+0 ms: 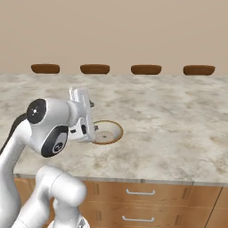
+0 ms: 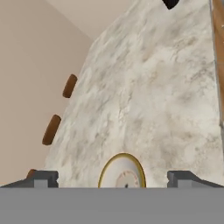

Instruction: Clear the mugs and bowl far away from the sink.

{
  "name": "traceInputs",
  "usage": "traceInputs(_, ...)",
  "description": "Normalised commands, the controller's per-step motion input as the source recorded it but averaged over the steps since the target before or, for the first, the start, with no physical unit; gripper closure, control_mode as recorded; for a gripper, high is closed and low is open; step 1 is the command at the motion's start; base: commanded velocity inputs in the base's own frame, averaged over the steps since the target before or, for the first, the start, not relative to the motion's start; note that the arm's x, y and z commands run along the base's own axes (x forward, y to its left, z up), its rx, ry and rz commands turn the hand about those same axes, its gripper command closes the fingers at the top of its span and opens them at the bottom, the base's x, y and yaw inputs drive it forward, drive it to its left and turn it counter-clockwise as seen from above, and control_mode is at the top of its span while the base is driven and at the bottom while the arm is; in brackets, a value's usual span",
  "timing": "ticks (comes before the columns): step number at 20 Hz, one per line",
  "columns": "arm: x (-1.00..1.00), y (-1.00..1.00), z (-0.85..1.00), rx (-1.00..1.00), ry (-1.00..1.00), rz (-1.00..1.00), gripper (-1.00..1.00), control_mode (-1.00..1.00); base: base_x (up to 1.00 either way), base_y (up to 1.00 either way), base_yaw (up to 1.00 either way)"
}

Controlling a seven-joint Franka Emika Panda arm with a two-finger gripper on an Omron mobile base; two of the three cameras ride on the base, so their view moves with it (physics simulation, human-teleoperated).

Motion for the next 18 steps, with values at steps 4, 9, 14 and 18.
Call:
traceInputs(4, -0.86, 0.13, 0.78, 0.00, 0.20, 0.04, -1.00, -1.00, 0.00, 0.00, 0.00)
traceInputs(9, -0.84, 0.24, 0.15, 0.00, 0.19, 0.16, -1.00, -1.00, 0.00, 0.00, 0.00)
traceInputs(14, -0.35, 0.23, 0.01, -0.05, -0.16, 0.20, -1.00, -1.00, 0.00, 0.00, 0.00)
traceInputs(18, -0.11, 0.22, 0.01, -0.05, -0.08, 0.05, -1.00, -1.00, 0.00, 0.00, 0.00)
